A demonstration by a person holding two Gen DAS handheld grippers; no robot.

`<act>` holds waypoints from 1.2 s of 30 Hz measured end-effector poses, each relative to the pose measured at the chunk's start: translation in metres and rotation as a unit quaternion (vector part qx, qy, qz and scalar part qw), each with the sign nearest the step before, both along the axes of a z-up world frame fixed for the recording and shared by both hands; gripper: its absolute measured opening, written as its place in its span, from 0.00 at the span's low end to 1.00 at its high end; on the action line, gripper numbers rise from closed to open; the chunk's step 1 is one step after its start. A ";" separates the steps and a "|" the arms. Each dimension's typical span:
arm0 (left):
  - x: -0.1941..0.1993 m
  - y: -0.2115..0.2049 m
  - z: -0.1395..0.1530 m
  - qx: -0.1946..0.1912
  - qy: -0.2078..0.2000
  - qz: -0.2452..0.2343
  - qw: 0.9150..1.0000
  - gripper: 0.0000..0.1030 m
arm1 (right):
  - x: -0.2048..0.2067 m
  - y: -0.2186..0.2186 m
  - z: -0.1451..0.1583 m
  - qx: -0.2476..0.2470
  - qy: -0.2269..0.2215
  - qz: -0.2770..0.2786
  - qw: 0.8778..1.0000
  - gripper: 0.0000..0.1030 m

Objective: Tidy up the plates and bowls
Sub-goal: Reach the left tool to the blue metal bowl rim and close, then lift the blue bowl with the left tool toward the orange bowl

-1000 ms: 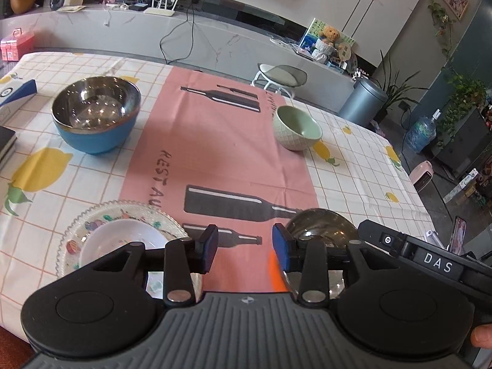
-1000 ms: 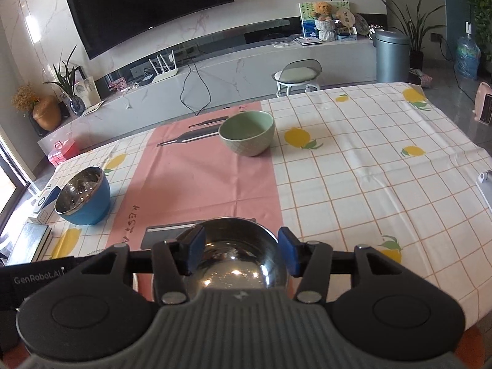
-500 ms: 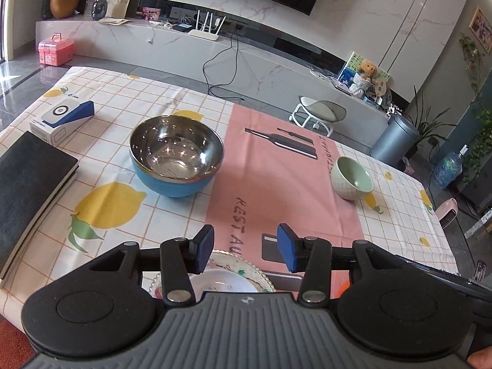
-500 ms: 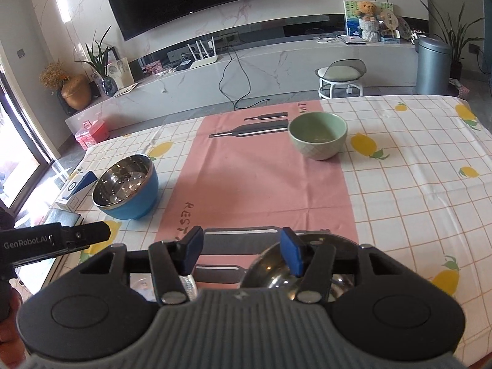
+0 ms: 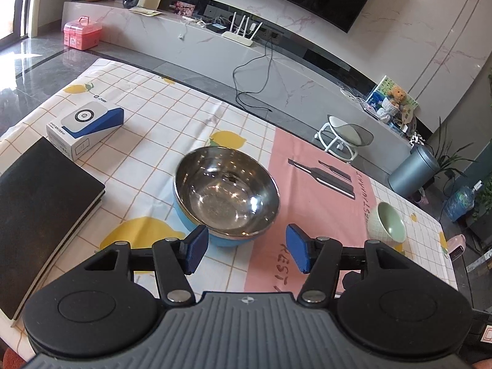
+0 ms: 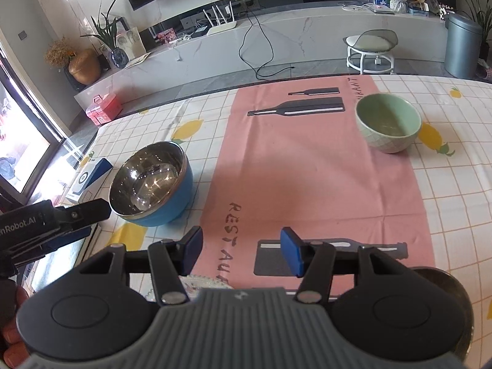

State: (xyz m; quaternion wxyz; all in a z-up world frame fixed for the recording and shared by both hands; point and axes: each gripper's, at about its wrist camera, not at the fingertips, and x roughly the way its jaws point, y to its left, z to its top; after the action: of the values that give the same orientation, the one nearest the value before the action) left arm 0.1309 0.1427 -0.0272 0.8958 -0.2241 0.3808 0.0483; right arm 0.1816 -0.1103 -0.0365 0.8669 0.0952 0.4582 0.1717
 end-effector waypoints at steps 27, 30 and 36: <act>0.084 0.052 -0.064 0.037 0.082 0.021 0.996 0.23 | 0.101 0.099 -0.050 0.008 0.082 0.023 0.996 0.31; 0.086 0.051 -0.063 0.045 0.083 0.018 0.995 0.11 | 0.101 0.100 -0.051 0.019 0.086 0.029 0.996 0.20; 0.085 0.046 -0.060 0.055 0.086 0.014 0.995 0.08 | 0.100 0.102 -0.049 0.020 0.089 0.026 0.996 0.14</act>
State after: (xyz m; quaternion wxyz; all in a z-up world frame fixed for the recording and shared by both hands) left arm 0.2160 0.1884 -0.0867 0.8701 -0.1745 0.4498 0.1008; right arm 0.2817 -0.0081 -0.0855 0.8159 0.1150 0.5323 0.1943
